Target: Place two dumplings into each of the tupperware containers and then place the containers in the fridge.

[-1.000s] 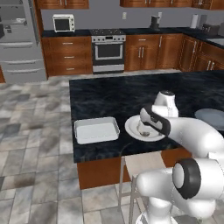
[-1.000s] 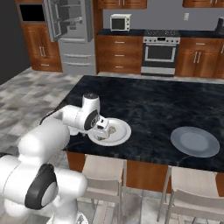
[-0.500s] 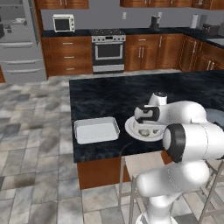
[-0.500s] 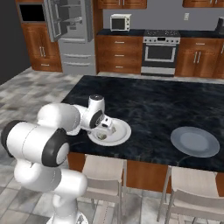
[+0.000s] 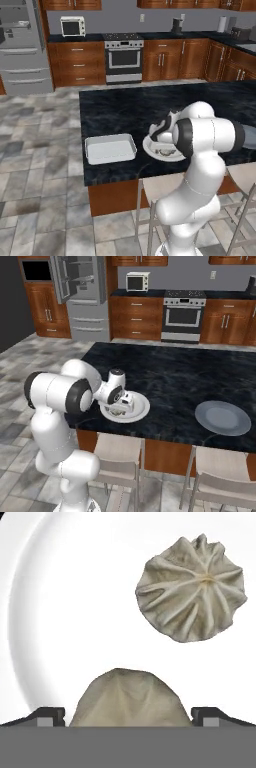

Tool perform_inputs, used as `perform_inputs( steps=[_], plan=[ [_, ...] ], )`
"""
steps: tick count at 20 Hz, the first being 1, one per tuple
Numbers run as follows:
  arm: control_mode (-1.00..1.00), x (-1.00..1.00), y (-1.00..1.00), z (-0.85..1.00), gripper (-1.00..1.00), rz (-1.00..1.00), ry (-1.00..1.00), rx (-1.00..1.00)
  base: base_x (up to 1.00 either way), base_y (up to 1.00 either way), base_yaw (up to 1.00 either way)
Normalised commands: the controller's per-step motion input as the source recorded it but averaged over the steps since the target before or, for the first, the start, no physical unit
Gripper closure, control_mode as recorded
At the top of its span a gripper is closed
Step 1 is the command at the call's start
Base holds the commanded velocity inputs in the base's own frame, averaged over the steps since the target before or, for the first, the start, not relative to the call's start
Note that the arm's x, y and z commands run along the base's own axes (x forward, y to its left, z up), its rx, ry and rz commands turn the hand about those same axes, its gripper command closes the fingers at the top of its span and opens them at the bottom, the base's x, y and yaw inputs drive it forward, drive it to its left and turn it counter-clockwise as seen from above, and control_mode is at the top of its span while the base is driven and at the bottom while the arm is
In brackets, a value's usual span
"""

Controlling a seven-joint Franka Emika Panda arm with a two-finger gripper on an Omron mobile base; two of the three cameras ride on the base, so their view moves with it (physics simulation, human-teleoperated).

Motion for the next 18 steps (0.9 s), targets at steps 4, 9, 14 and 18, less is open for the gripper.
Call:
perform_inputs(
  steps=[4, 9, 14, 18],
  plan=[
    [-1.0, 0.16, 0.0, -0.32, 1.0, 0.0, 0.06, 0.0, 0.0, 0.0, 0.0],
    [-1.0, -0.02, 0.0, -0.05, 1.0, 0.0, 0.01, 0.0, 0.0, 0.0, 0.0],
    [-1.0, -0.05, 0.25, 0.57, 1.0, 0.0, 0.0, 0.0, 0.0, 0.0, 0.0],
    [-1.0, -0.14, 0.84, 0.69, 1.0, 0.0, 0.04, 0.0, 0.0, 0.0, 0.0]
  ],
)
